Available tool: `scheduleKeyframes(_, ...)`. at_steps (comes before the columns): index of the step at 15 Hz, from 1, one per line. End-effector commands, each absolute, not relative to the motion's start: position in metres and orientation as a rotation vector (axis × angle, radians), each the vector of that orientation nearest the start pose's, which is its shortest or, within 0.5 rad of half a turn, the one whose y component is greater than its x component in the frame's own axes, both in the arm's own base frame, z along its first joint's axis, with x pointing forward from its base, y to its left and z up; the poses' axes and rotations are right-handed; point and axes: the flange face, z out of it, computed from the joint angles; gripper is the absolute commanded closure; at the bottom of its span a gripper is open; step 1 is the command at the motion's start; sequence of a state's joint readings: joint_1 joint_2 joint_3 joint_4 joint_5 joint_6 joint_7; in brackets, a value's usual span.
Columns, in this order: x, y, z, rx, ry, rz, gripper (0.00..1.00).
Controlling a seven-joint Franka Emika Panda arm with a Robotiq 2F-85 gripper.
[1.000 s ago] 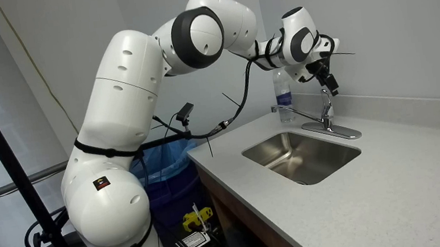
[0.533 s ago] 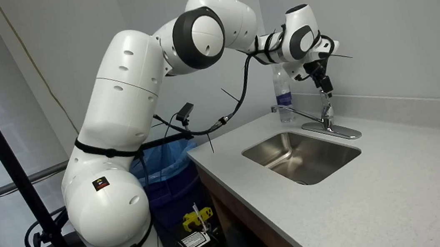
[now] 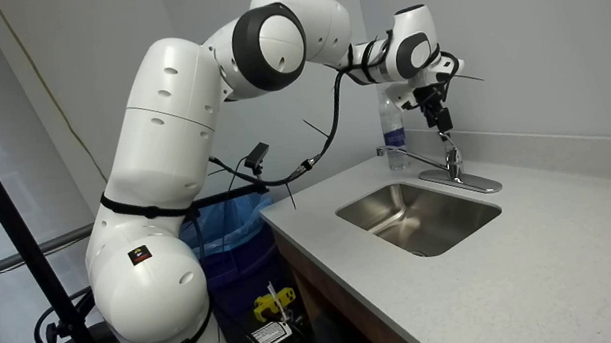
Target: Close and open the faucet of the sink.
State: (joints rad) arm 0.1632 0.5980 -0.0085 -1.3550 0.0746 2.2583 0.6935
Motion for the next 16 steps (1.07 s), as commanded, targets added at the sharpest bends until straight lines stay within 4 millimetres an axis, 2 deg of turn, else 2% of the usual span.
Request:
scheduleKeyframes(1,0.718,0.112,0.391,-2.869,0.793,-0.275,0.0)
scheduleKeyframes(4,0.707,0.111,0.365,-2.916,0.792,-0.215,0.0)
scheduleKeyframes(8,0.703,0.116,0.362,-2.931,0.766,-0.226,0.0)
scheduleKeyframes(10,0.704,0.115,0.366,-2.93,0.743,-0.305,0.0)
scheduleKeyframes(14,0.71,0.111,0.39,-2.89,0.708,-0.551,0.0)
scheduleKeyframes(16,0.711,0.105,0.398,-2.868,0.719,-0.594,0.0)
